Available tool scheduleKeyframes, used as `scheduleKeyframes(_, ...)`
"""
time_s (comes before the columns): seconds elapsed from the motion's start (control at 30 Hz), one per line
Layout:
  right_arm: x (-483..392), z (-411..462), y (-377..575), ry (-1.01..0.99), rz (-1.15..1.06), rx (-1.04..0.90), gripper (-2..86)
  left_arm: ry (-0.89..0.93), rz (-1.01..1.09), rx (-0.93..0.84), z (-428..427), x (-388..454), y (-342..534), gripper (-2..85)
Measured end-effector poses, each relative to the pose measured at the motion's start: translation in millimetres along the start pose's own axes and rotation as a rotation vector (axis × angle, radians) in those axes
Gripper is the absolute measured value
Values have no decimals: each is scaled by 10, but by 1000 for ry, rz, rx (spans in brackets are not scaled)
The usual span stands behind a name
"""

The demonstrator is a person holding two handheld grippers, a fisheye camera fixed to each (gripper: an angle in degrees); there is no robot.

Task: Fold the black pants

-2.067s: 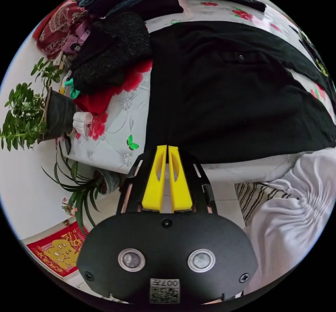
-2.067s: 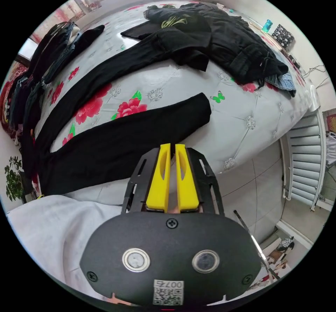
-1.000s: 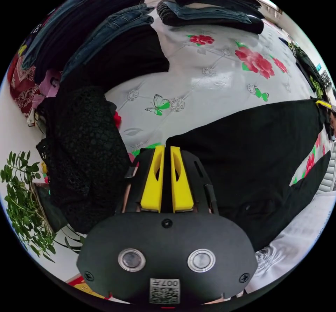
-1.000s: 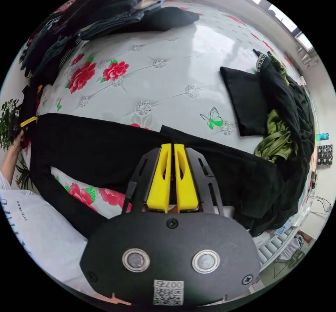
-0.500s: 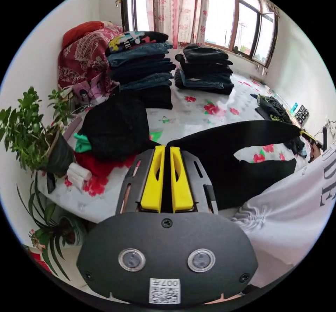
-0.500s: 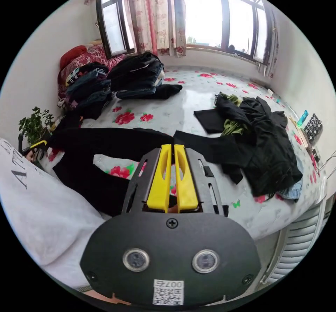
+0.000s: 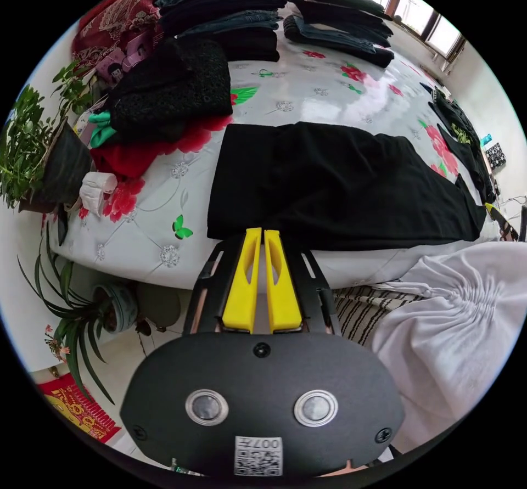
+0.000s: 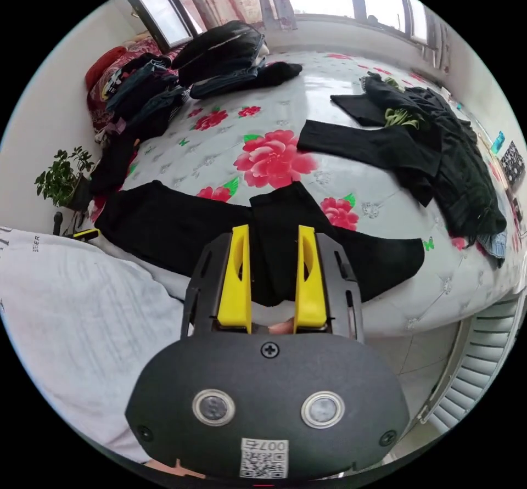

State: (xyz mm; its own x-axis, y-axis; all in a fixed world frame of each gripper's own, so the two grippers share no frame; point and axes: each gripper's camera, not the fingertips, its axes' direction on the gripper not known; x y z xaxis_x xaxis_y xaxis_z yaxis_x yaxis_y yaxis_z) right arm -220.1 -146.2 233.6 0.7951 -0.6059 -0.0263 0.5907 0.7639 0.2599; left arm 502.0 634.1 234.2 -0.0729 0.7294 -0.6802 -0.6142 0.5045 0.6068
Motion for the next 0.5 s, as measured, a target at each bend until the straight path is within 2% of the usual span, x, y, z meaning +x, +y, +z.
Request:
scheduleKeyframes(0.17, -38, 745, -212, 61, 14, -247, 48, -6, -10, -16, -25, -69, 54, -9)
scheduleKeyframes(0.2, -4, 663, -188, 133, 9, -201, 31, -8, -15, -18, -38, -90, 65, -10)
scheduleKeyframes(0.27, 139, 409, -137, 93, 6, -157, 15, -13, -19, -29, -65, -118, 65, -10)
scheduleKeyframes(0.33, 417, -69, 56, 129, 96, -7, 8, -34, -5, -46, -97, -137, 59, -9)
scheduleKeyframes(0.4, 1042, -668, 531, 36, 306, 162, 5, -50, 8, -52, -121, -152, 68, -9)
scheduleKeyframes(0.5, 1879, -937, 1369, -73, 618, 254, 13, -41, -20, -41, -161, -247, 119, -9)
